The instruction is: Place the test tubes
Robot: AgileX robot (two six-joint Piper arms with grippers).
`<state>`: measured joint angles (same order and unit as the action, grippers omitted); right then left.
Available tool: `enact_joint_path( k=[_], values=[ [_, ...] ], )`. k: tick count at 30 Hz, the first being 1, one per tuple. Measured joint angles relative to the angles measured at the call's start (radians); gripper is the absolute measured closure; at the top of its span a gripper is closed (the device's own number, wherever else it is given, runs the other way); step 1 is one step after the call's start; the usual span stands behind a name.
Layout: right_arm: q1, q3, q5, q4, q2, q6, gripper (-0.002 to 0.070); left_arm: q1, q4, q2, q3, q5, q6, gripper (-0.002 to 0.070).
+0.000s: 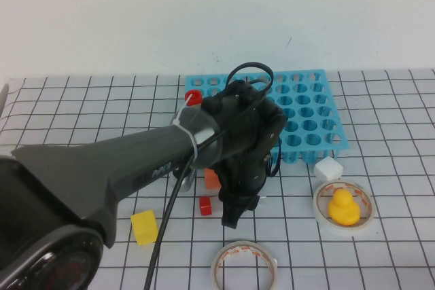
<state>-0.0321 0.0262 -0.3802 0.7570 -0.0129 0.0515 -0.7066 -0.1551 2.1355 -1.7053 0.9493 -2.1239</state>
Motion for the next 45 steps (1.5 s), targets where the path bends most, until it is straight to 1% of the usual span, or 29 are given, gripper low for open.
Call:
enact_joint_path(
  k=[8,12,16,21,22,24,27,31,35,38,40,45],
  values=[
    [0.0,0.0,0.0,0.0,0.0,0.0,0.0678,0.0,-0.027,0.002,0.0,0.0,-0.046,0.0416],
    [0.0,0.0,0.002,0.0,0.0,-0.008,0.0678,0.0,0.016,0.021,-0.004,-0.004,-0.054,0.0414],
    [0.0,0.0,0.005,0.0,0.0,-0.019,0.0678,0.002,0.088,0.047,-0.005,-0.014,-0.058,0.0415],
    [0.0,0.0,0.006,0.0,0.0,-0.025,0.0678,0.002,0.092,0.051,-0.01,-0.012,-0.079,0.0415],
    [0.0,0.0,0.006,0.0,0.0,-0.027,0.0678,0.002,0.087,0.051,-0.01,-0.012,-0.073,0.0415],
    [0.0,0.0,0.006,0.0,0.0,-0.027,0.0678,0.002,0.08,0.051,-0.01,-0.014,-0.013,0.0415],
    [0.0,0.0,0.006,0.0,0.0,-0.027,0.0678,0.002,0.08,0.051,-0.01,-0.038,0.197,0.0415],
    [0.0,0.0,0.012,0.0,0.0,-0.029,0.0678,0.005,0.1,0.051,-0.01,-0.083,0.584,0.0415],
    [0.0,0.0,0.031,0.0,0.0,-0.035,0.0678,0.025,0.179,0.051,-0.01,-0.095,0.953,0.0444],
    [0.0,0.0,0.034,0.0,0.0,-0.038,0.0678,0.036,0.246,0.051,-0.01,-0.086,1.196,0.0458],
    [0.0,0.0,0.034,0.0,0.0,-0.04,0.0678,0.039,0.278,0.051,-0.01,-0.073,1.337,0.0458],
    [0.0,0.0,0.036,0.0,0.0,-0.041,0.0678,0.041,0.35,0.051,-0.011,-0.007,1.616,0.0458]
  ],
)
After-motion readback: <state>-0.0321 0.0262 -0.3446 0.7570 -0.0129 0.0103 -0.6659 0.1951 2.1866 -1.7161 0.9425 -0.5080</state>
